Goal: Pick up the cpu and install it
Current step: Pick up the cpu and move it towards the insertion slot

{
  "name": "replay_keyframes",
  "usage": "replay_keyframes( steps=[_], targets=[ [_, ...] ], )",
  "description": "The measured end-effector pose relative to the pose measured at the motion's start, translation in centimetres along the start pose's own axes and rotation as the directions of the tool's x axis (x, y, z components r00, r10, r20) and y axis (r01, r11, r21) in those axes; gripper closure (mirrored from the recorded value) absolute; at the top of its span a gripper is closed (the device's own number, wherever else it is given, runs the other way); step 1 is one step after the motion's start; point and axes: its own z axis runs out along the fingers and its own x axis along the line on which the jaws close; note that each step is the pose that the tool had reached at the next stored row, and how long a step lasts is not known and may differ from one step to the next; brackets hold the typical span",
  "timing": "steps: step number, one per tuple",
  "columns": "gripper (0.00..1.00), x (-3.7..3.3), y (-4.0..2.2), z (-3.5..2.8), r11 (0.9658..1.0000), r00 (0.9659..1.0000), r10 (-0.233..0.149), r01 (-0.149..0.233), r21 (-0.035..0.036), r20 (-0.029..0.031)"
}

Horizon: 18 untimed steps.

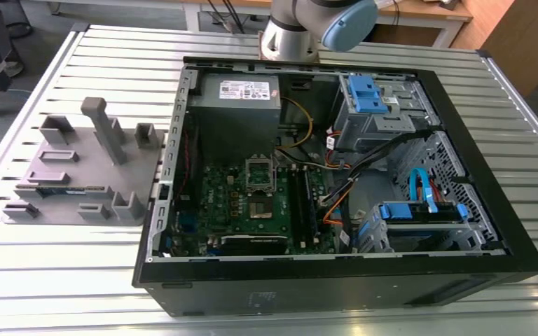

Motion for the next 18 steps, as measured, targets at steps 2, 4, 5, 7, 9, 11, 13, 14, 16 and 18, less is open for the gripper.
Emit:
replay_keyframes(
  steps=[2, 4, 5, 7, 9, 11, 13, 14, 16, 18],
  targets=[
    [0.53, -0.07, 0.00, -0.01, 1.0000, 1.0000, 0.000, 0.000, 0.0000, -0.0001],
    [0.53, -0.16, 0.00, 0.01, 1.0000, 1.0000, 0.000, 0.000, -0.0001, 0.0001],
    [0.53, -0.22, 0.00, 0.01, 1.0000, 1.0000, 0.000, 0.000, 0.0000, 0.0000],
    [0.53, -0.38, -0.01, 0.02, 1.0000, 1.0000, 0.000, 0.000, 0.0000, 0.0000],
    [0.53, -0.56, -0.01, 0.03, 1.0000, 1.0000, 0.000, 0.000, 0.0000, 0.0001],
    [0.53, -0.75, -0.01, 0.03, 1.0000, 1.0000, 0.000, 0.000, -0.0001, 0.0000],
    [0.53, -0.93, -0.01, 0.04, 1.0000, 1.0000, 0.000, 0.000, 0.0000, 0.0001],
    [0.53, -1.03, -0.01, 0.04, 1.0000, 1.0000, 0.000, 0.000, 0.0000, 0.0000],
    [0.53, -1.23, -0.01, 0.05, 1.0000, 1.0000, 0.000, 0.000, -0.0001, 0.0001],
    [0.53, -1.43, -0.02, 0.05, 1.0000, 1.0000, 0.000, 0.000, 0.0000, 0.0001]
  ],
)
